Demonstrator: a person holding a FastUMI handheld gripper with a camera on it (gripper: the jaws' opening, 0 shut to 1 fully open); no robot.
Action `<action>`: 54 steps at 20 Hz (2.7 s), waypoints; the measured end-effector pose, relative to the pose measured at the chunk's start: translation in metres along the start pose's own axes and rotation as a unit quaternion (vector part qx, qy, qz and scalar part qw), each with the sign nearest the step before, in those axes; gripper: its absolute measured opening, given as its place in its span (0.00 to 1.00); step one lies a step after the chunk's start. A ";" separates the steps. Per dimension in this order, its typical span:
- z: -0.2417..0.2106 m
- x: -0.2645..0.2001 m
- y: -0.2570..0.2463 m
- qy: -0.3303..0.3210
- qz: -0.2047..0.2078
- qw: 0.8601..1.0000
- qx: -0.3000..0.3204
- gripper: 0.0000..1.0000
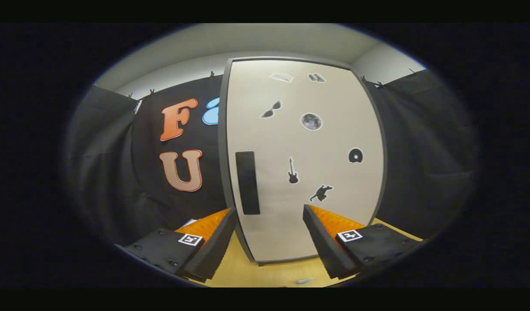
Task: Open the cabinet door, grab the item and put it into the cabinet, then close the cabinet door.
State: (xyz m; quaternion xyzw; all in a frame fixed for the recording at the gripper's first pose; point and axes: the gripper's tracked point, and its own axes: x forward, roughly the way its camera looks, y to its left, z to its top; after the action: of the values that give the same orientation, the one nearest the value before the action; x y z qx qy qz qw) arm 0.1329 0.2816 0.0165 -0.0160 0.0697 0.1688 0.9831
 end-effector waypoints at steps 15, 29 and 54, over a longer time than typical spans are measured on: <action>0.007 0.078 0.014 0.022 -0.010 1.000 -0.009 0.44; 0.006 0.012 -0.002 0.016 0.051 0.999 -0.001 0.19; 0.005 -0.152 -0.147 -0.001 -0.026 0.999 -0.035 0.07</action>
State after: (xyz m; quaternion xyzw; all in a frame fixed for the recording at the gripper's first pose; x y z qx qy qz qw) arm 0.0406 0.0928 0.0445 -0.0524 0.0623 0.1451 0.9861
